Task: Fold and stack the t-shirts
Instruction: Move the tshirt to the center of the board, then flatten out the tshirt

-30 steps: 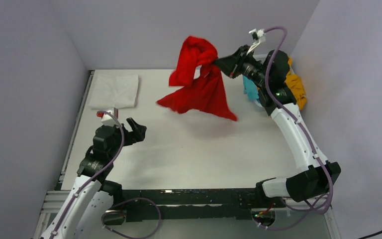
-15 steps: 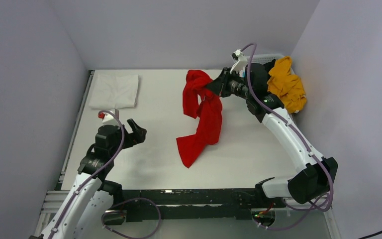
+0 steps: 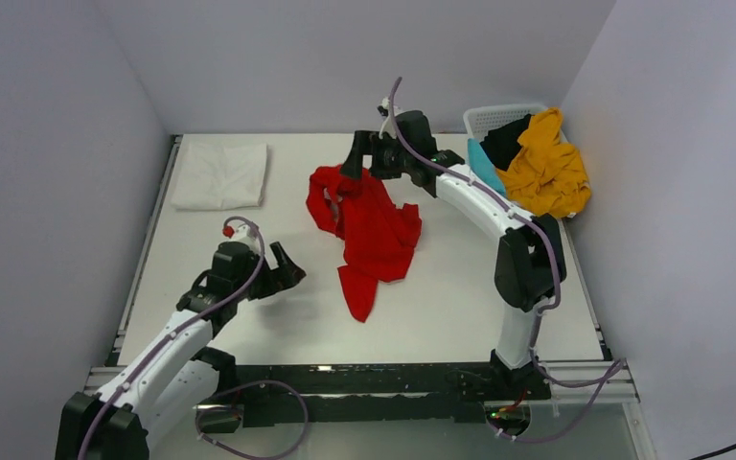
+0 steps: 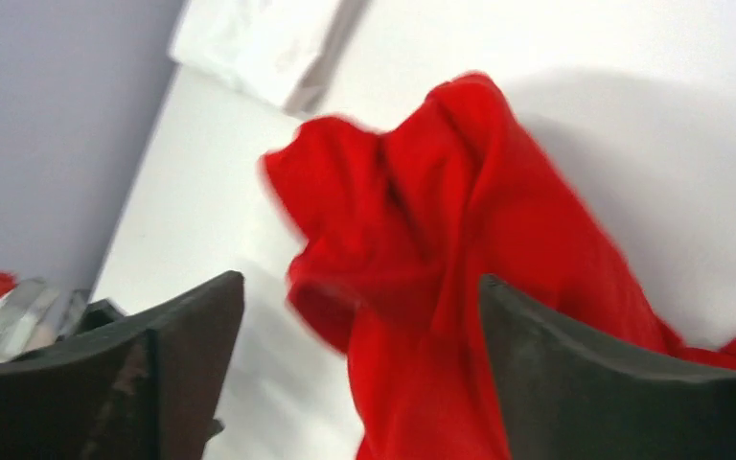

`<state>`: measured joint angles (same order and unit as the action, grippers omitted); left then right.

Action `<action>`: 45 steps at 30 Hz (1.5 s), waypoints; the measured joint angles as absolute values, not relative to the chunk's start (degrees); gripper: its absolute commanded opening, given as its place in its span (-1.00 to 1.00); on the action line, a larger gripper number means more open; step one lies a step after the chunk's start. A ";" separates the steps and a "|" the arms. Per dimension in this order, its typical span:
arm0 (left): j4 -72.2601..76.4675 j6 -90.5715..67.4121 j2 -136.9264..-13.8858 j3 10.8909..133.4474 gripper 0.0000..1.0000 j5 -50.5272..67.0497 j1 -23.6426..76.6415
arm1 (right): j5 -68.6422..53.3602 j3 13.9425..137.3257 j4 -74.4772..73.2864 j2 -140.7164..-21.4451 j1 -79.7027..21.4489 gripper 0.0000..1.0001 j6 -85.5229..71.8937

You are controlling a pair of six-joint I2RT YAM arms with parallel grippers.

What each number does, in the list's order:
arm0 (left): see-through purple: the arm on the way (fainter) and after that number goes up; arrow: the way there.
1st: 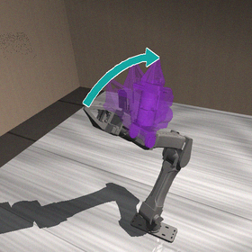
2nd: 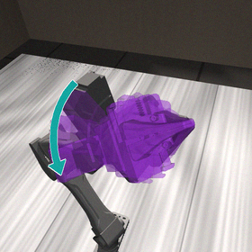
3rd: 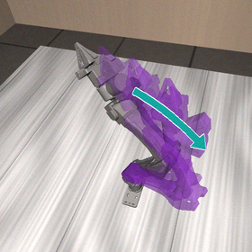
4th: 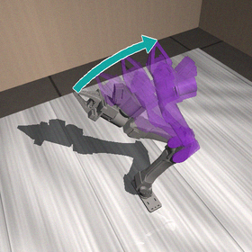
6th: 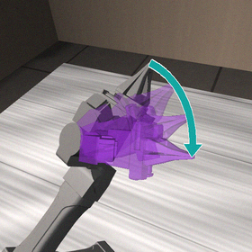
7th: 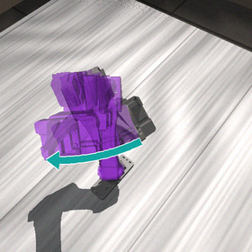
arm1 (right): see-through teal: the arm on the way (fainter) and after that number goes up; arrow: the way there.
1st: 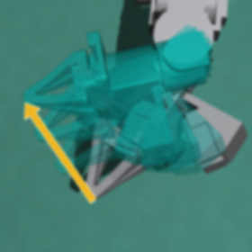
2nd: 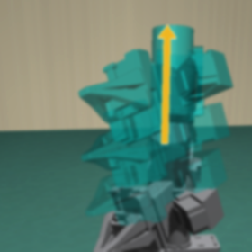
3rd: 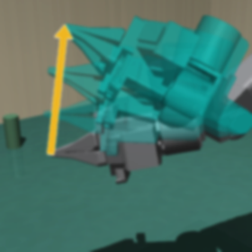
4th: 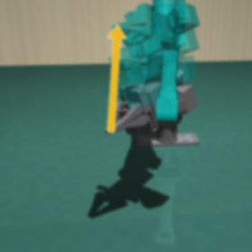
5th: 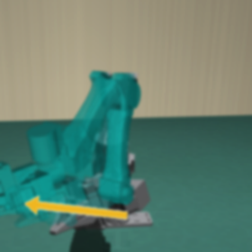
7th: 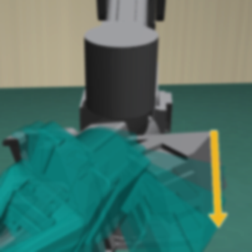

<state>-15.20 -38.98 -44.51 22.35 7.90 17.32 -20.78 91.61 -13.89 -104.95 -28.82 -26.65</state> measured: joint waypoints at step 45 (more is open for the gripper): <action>-29.19 -45.21 -104.47 65.73 -1.00 -19.09 55.48 | 4.67 42.35 -10.76 -64.77 -10.79 0.86 -29.56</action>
<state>-29.19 -45.21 -104.47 65.73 -19.09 55.48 4.67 42.35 -10.76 -64.77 -10.79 -29.56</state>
